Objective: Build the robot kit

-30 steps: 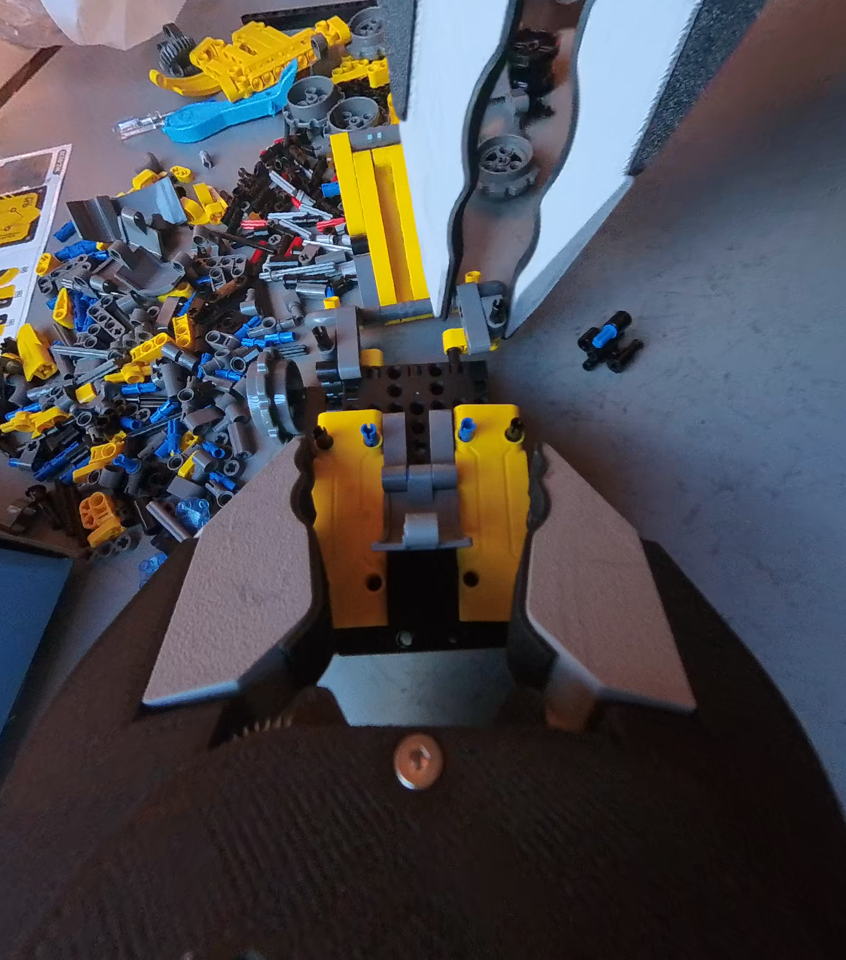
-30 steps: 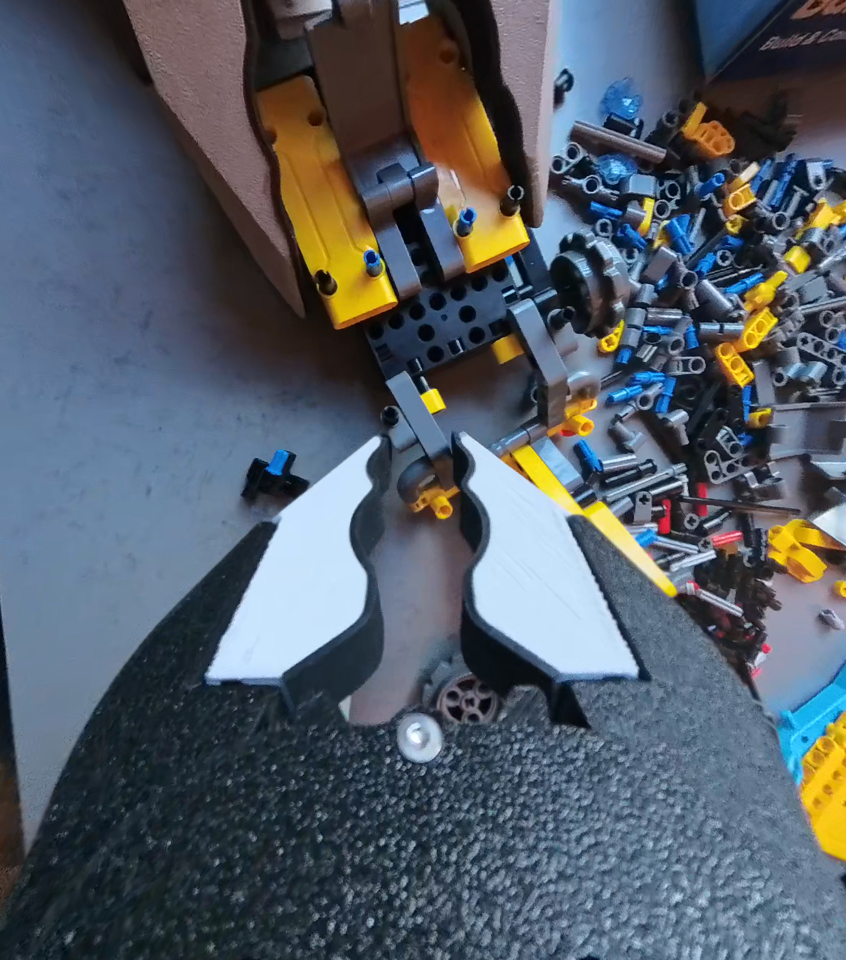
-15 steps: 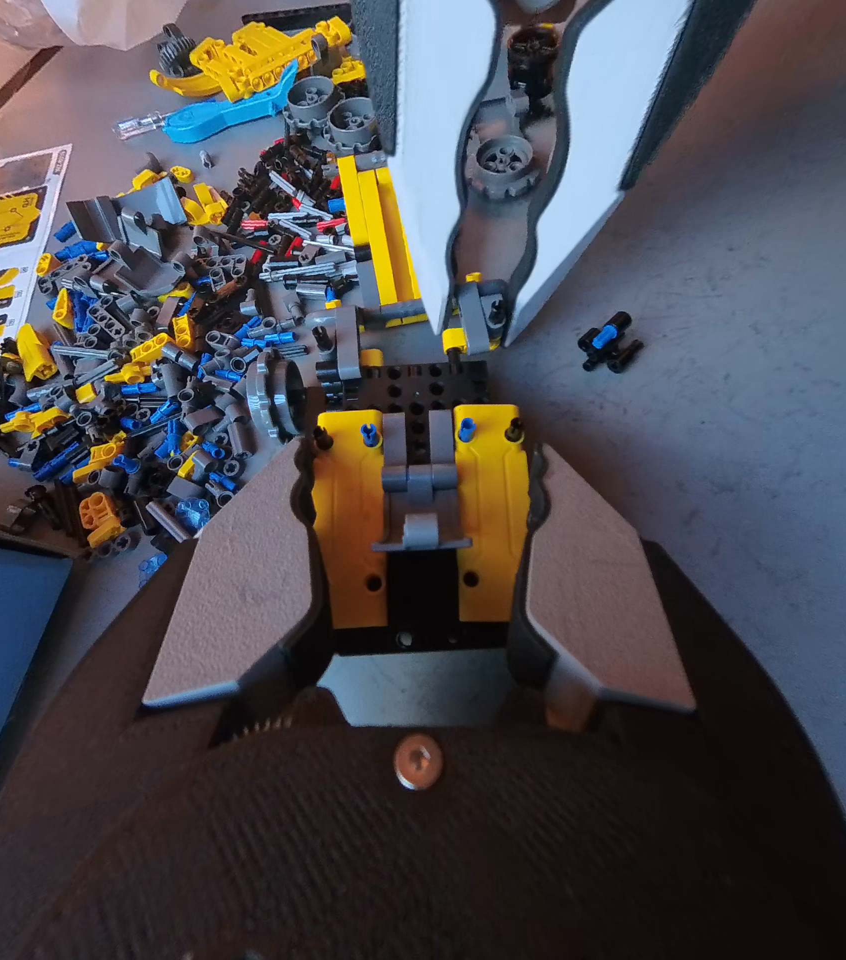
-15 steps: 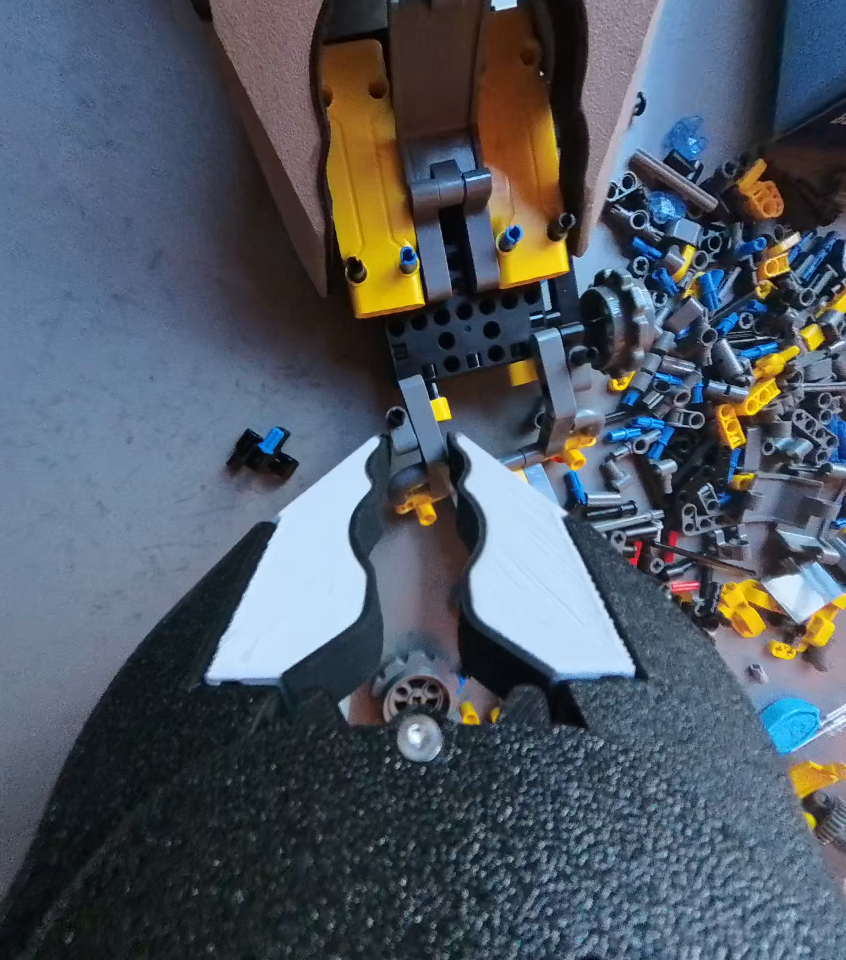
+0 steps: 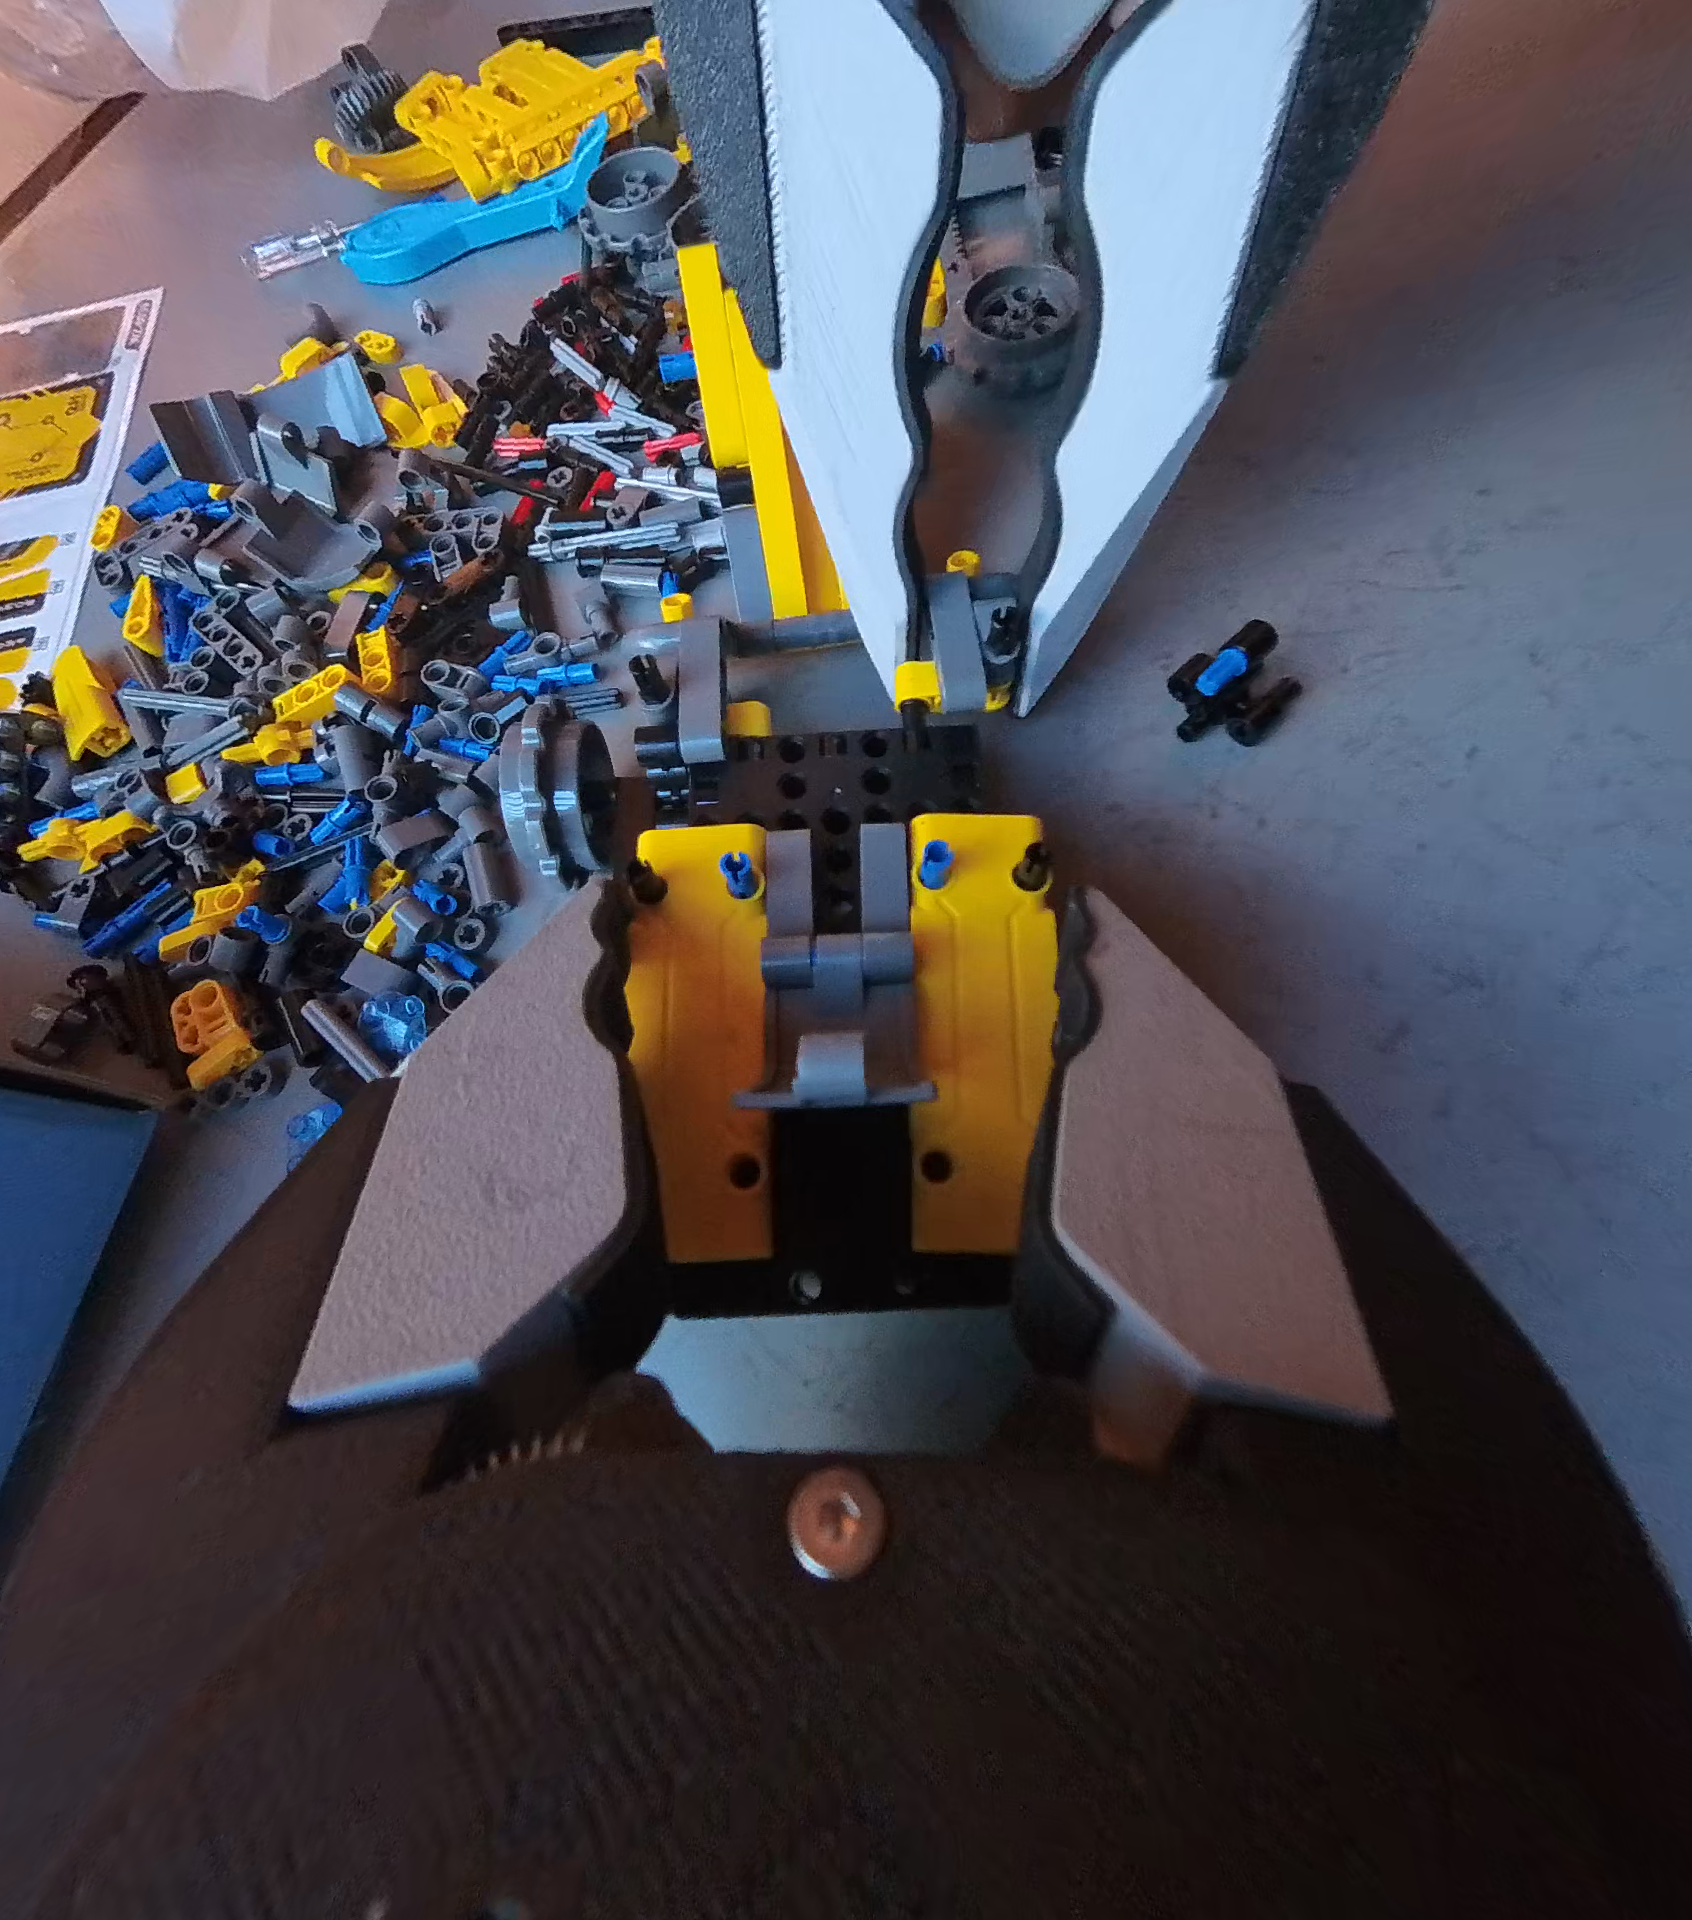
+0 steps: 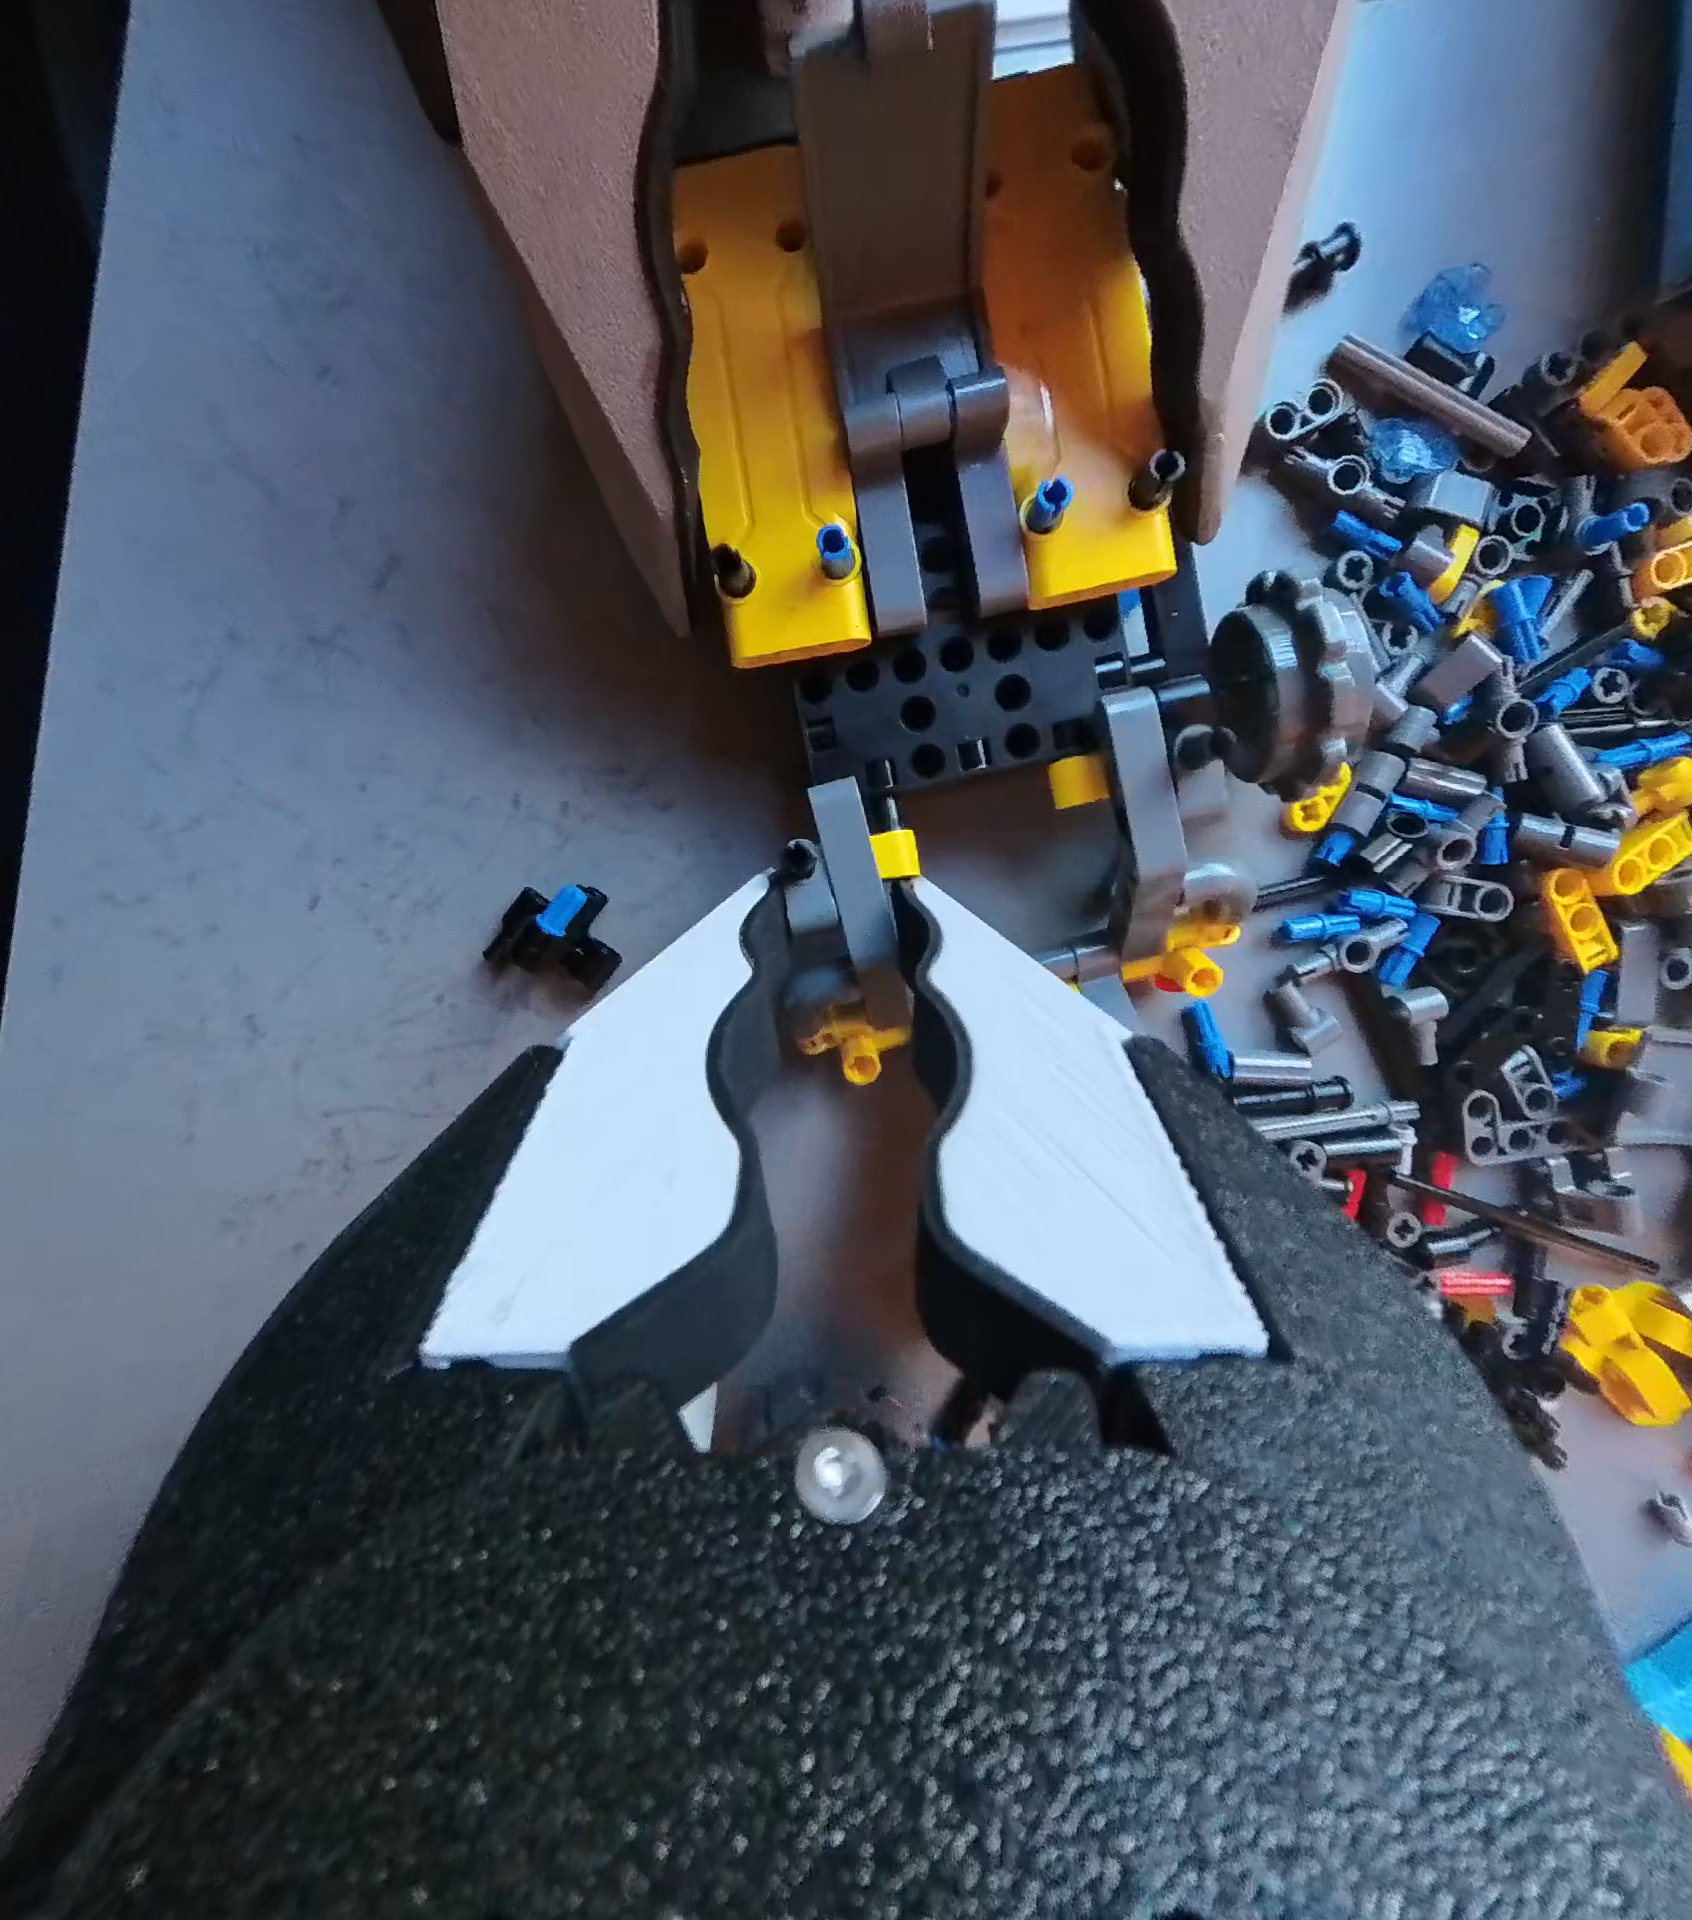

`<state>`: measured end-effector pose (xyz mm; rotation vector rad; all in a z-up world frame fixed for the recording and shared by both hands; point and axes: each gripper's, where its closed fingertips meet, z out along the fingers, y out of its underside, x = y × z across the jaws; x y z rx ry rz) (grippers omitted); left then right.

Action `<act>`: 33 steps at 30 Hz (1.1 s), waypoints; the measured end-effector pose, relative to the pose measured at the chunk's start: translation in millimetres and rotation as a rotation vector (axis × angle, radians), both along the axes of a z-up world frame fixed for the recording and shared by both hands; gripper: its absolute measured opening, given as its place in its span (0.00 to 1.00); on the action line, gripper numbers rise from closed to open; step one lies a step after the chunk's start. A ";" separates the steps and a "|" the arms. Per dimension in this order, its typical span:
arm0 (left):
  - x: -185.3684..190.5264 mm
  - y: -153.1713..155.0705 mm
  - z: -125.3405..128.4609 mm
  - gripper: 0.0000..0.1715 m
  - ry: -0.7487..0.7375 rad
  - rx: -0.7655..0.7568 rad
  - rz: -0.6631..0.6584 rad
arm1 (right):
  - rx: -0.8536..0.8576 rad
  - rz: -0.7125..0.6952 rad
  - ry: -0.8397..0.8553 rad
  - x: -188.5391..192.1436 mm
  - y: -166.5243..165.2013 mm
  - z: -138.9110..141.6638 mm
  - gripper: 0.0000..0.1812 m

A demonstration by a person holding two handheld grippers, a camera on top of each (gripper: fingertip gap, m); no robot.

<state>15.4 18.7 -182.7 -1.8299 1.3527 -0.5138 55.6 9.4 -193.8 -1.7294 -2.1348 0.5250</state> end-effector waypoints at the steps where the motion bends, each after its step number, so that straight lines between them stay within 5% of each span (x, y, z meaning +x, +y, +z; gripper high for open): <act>1: 0.2 0.2 -0.1 0.47 0.003 0.003 0.004 | 0.007 0.008 -0.004 -0.1 -0.1 -0.2 0.10; 13: -1.0 -0.2 0.5 0.46 -0.003 0.000 0.003 | 0.060 0.116 -0.230 5.9 -1.3 -4.3 0.10; 28: -2.6 1.6 -0.2 0.46 0.008 0.009 0.016 | 0.021 0.188 -0.075 -5.3 -1.1 -2.7 0.09; 33: -0.2 4.0 0.9 0.47 -0.008 0.004 0.030 | 0.009 0.121 -0.200 4.4 4.2 -3.0 0.11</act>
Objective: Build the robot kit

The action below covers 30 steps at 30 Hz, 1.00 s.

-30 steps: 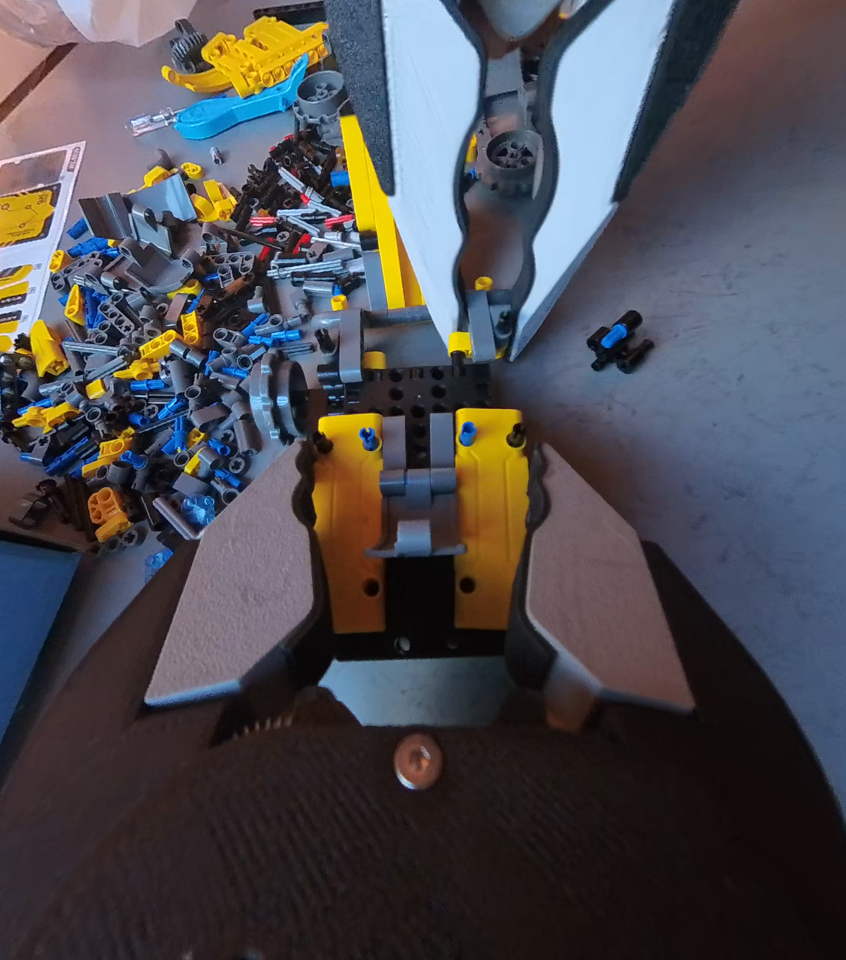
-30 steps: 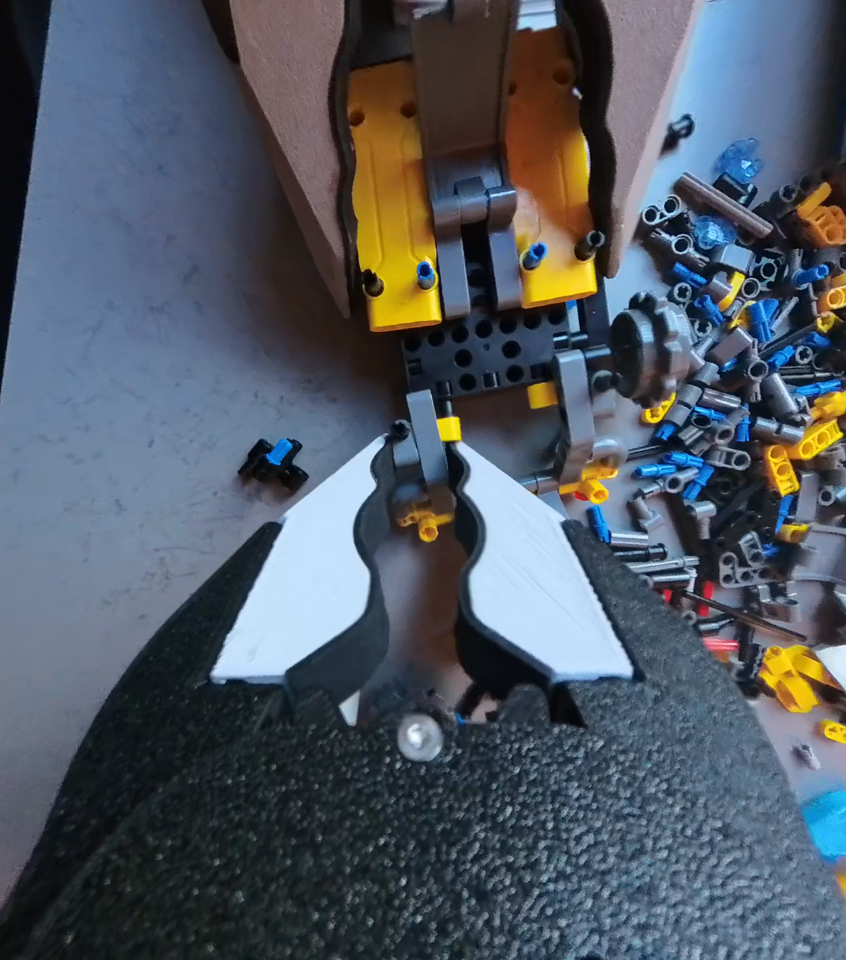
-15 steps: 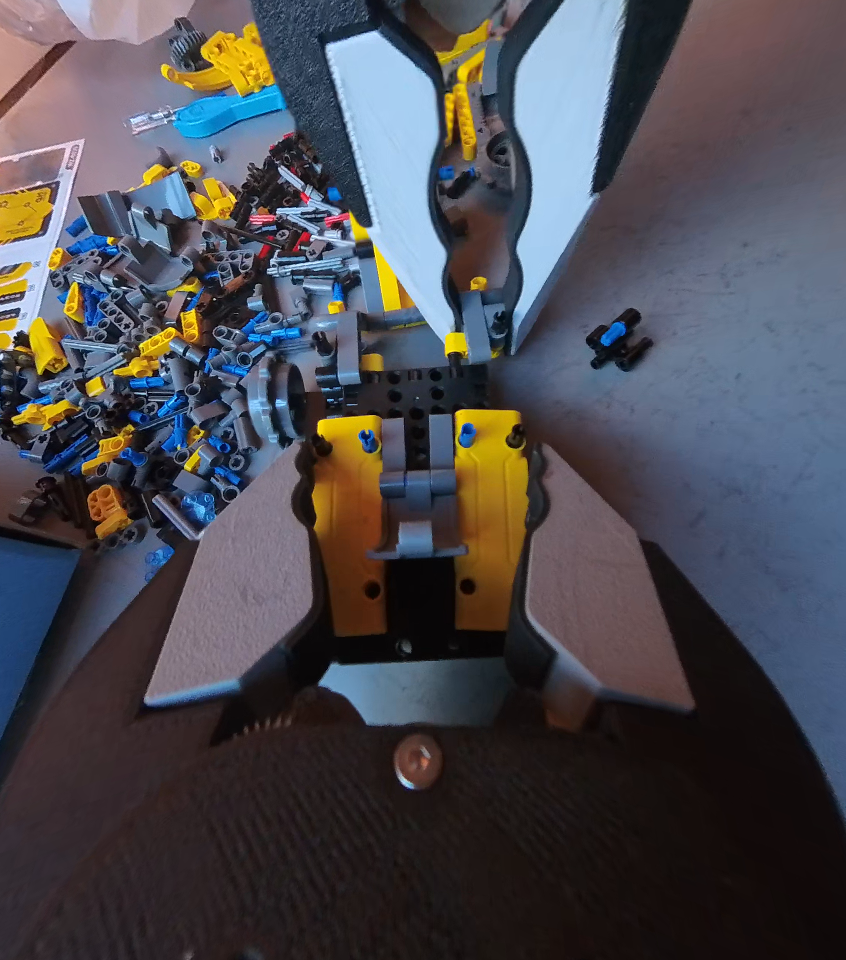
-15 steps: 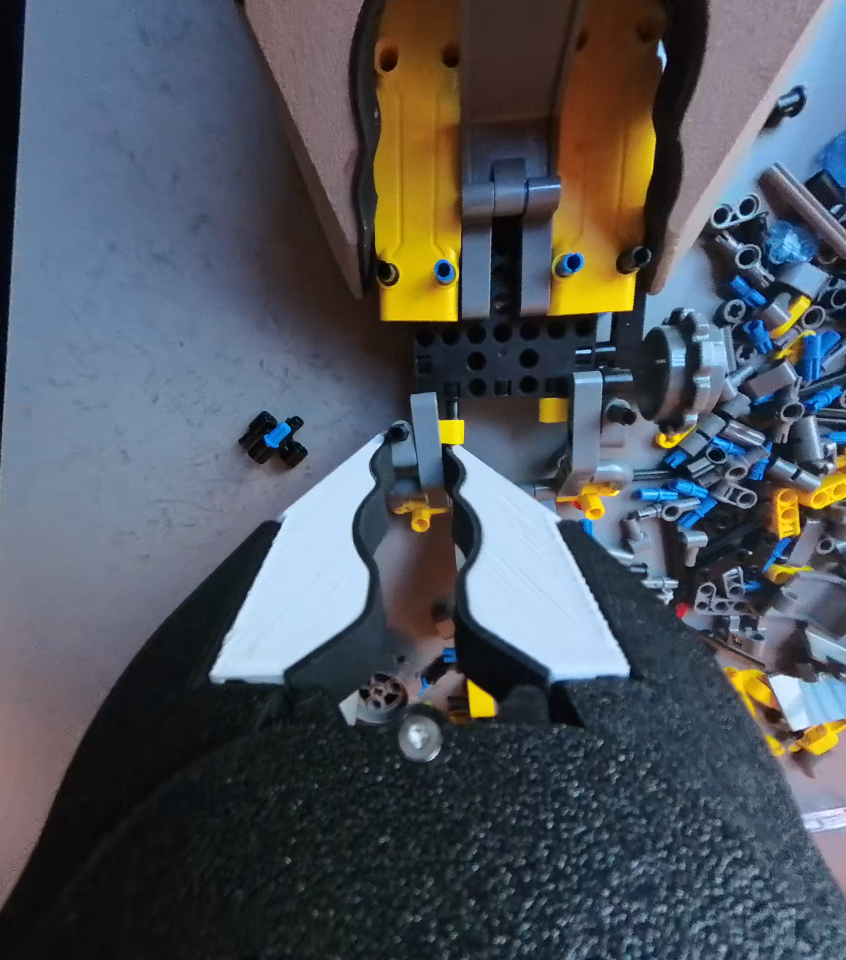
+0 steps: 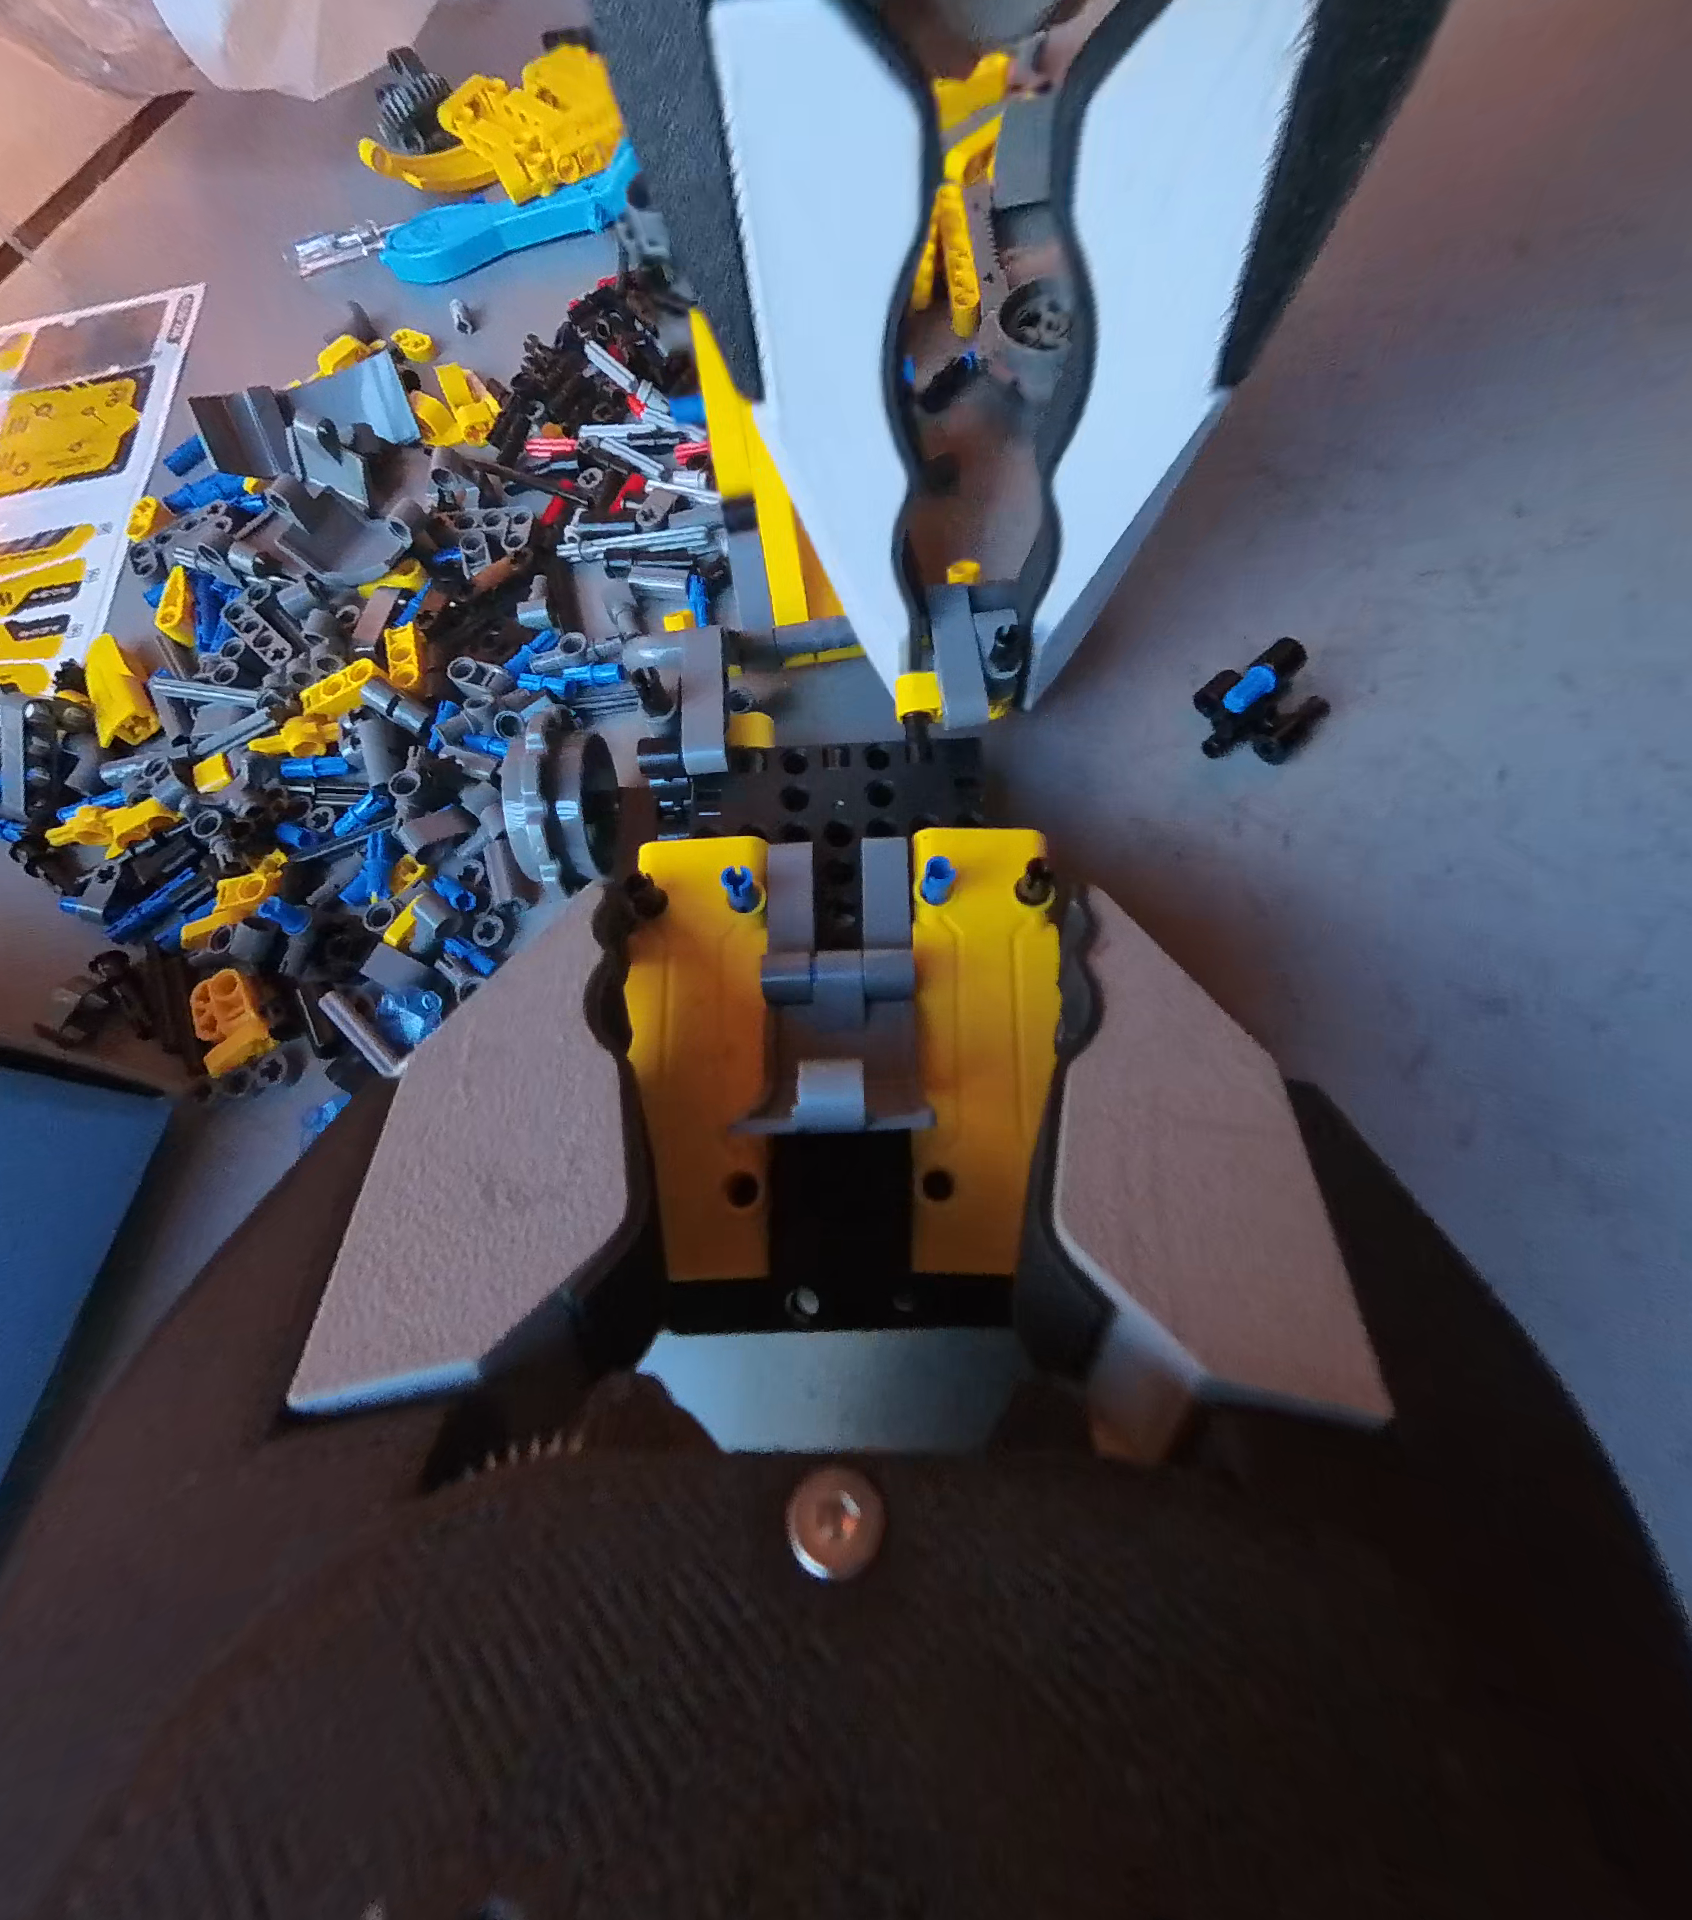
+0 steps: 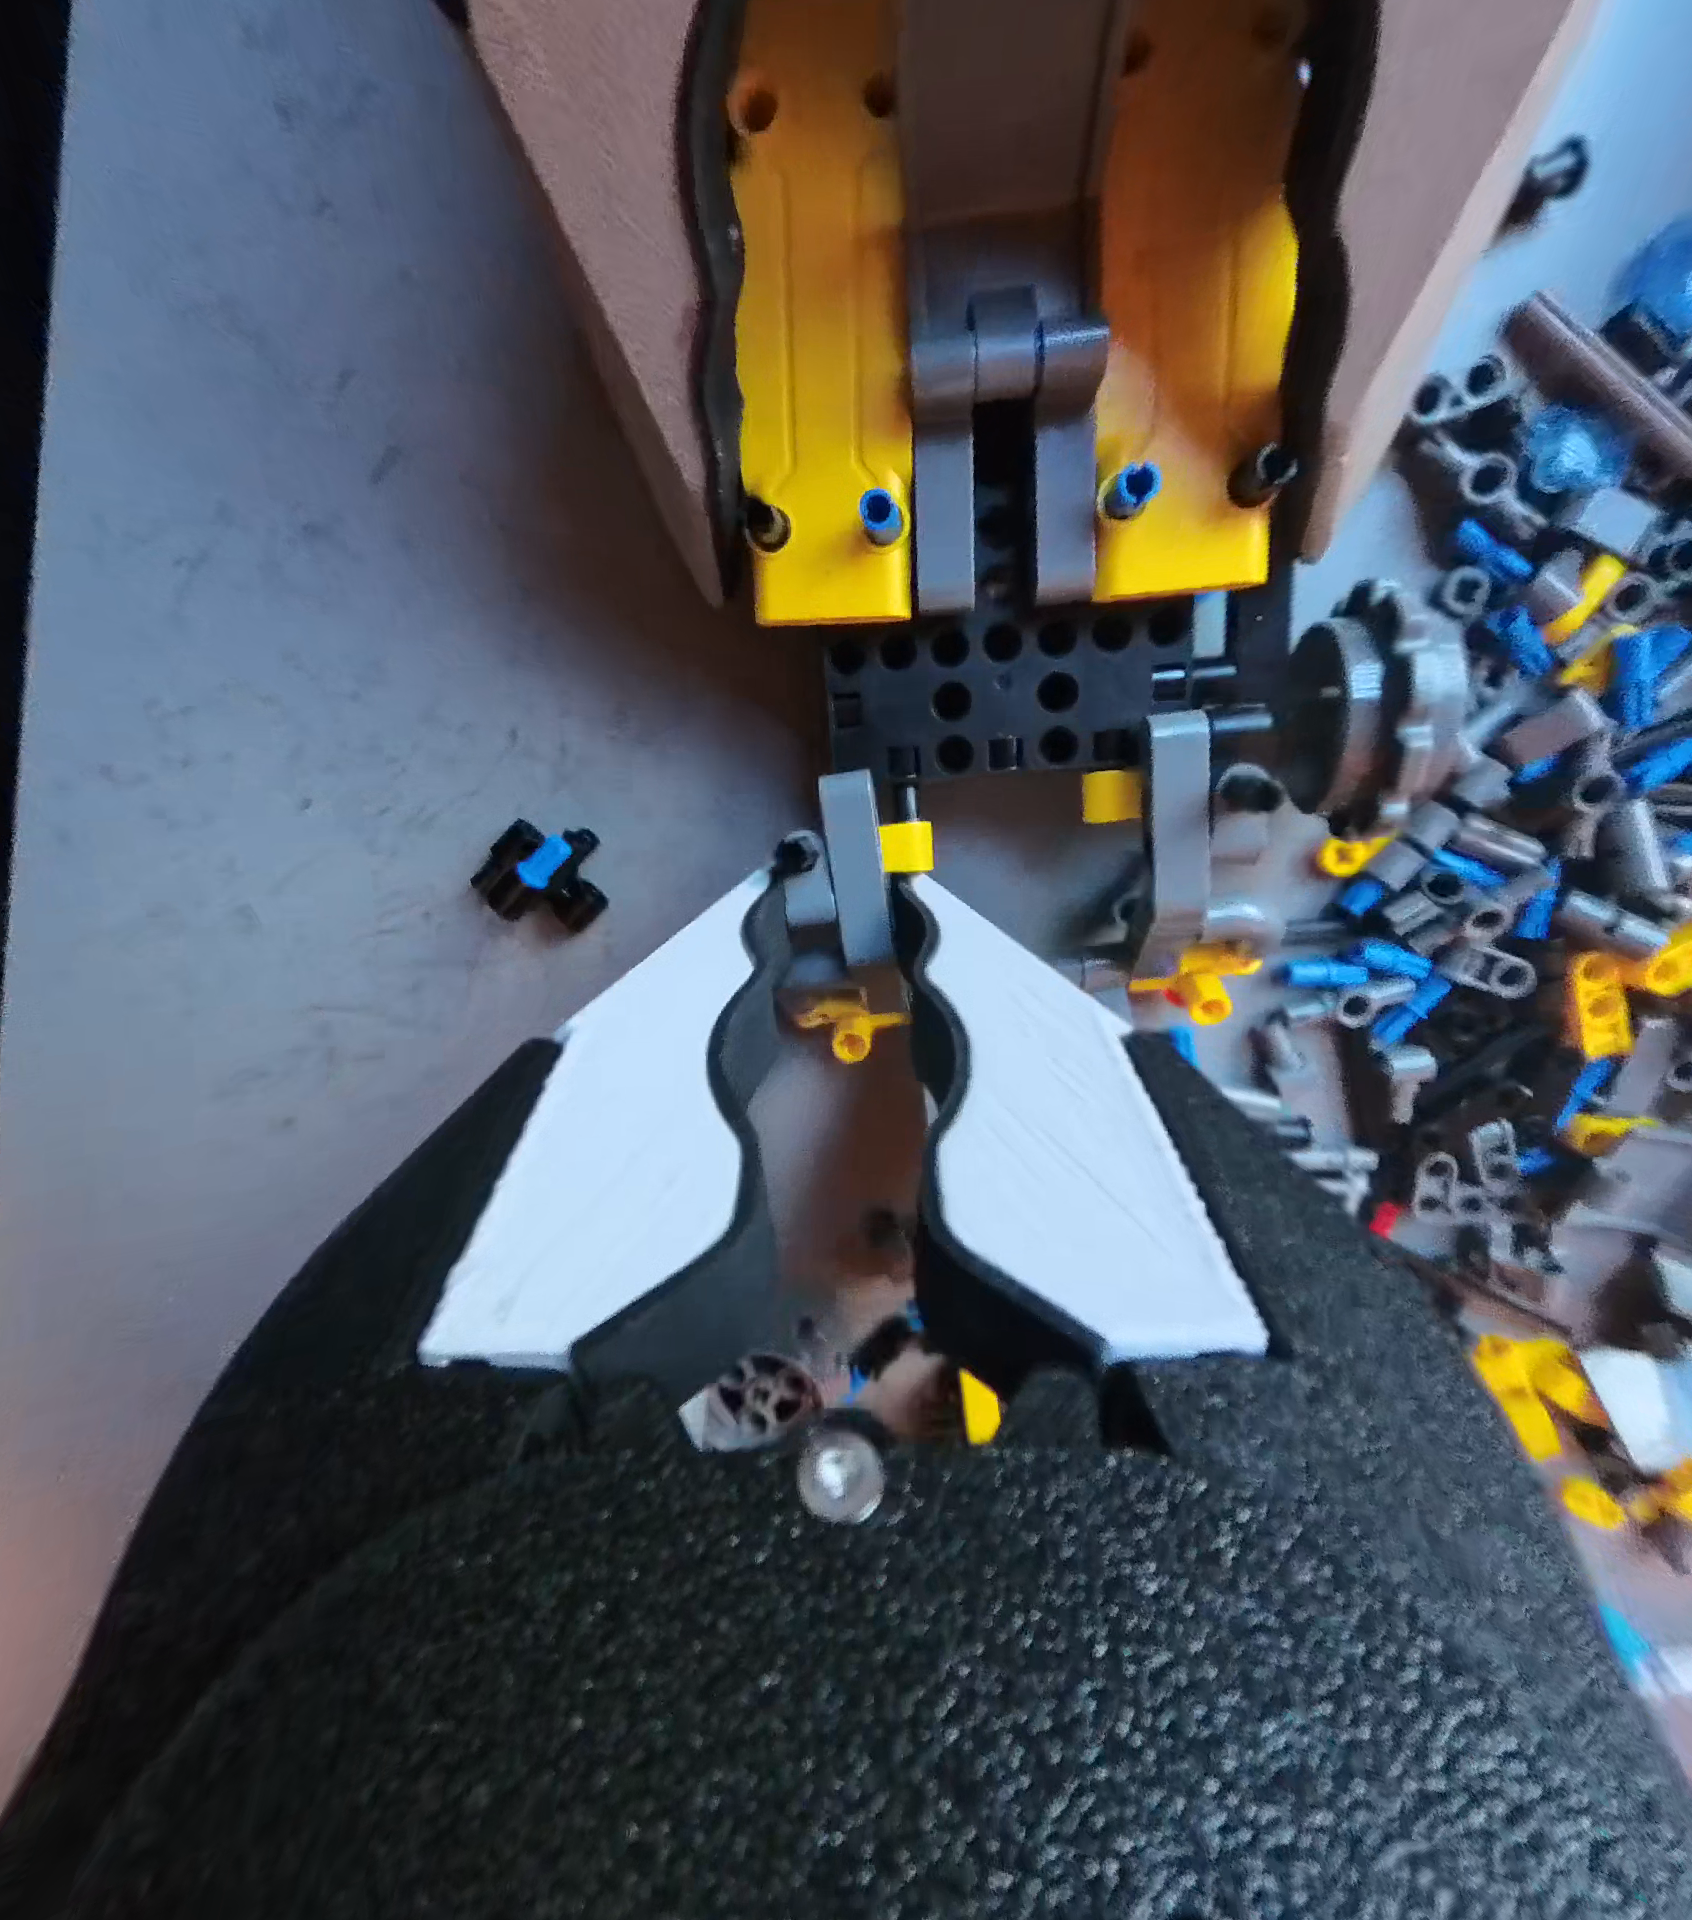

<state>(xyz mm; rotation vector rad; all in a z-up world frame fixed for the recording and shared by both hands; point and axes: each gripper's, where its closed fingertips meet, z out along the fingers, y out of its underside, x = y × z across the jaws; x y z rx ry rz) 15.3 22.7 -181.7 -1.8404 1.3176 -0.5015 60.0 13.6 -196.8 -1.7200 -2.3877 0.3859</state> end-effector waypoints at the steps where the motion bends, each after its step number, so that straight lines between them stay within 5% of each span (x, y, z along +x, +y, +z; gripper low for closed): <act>1: -0.6 -0.7 0.0 0.47 -0.001 -0.006 0.002 | 0.036 -0.023 0.017 -0.5 2.2 2.6 0.11; 5: -3.5 1.8 -5.4 0.56 0.057 -0.053 0.037 | 0.004 -0.162 0.211 -4.2 -5.1 18.0 0.17; 10: -2.7 0.8 -13.2 0.52 0.151 -0.005 0.029 | -0.044 -0.215 0.373 -8.5 -6.9 19.9 0.20; 13: -3.9 0.4 -13.6 0.51 0.156 -0.008 0.020 | -0.022 -0.192 0.404 -10.3 -1.1 18.6 0.12; 30: -5.1 0.4 -11.1 0.50 0.117 0.033 0.008 | -0.246 -0.246 0.396 -9.4 -3.8 9.3 0.12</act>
